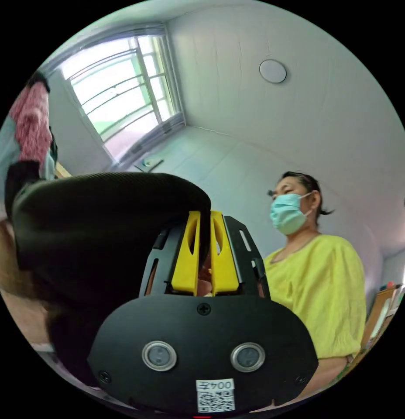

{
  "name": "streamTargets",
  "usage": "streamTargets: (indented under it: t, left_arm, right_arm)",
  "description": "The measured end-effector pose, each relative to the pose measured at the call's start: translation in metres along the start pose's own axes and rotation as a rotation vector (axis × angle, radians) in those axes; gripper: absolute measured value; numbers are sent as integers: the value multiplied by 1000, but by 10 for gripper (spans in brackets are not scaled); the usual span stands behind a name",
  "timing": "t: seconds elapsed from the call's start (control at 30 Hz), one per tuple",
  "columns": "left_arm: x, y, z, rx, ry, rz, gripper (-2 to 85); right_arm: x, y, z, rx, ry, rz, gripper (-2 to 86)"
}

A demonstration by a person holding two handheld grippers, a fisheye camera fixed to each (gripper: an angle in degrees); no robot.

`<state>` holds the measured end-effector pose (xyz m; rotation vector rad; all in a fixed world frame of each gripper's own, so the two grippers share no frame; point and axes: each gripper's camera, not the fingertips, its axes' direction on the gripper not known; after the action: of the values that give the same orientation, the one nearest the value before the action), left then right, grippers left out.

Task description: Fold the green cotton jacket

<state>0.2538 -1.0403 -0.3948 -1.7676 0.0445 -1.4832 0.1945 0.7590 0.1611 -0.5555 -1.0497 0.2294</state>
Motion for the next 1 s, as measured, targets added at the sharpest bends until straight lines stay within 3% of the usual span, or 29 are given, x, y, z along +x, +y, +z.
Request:
streamTargets:
  t: [0.17,0.37,0.57,0.8,0.9,1.0]
  left_arm:
    - [-13,83,-28,-52,129,-195,27]
    - [-11,101,-63,-85,142,-212,28]
    - [-16,111,-77,-192,133,-232,27]
    - [-22,125,-86,-265,153,-255,26]
    - [-20,128,-99,-275,155,-254,26]
    - [-15,130,-113,-273,145,-249,25]
  right_arm:
    - [-8,-52,20,-70,175,-39,136]
    - [-29,-162,95,-252,351,-119,159]
    - [-57,-271,255,-568,509,-224,207]
    - [1,-329,398,-887,823,-119,254]
    - [29,-324,416,-960,949,-76,226]
    - [45,-307,411,-1026,936,-65,111]
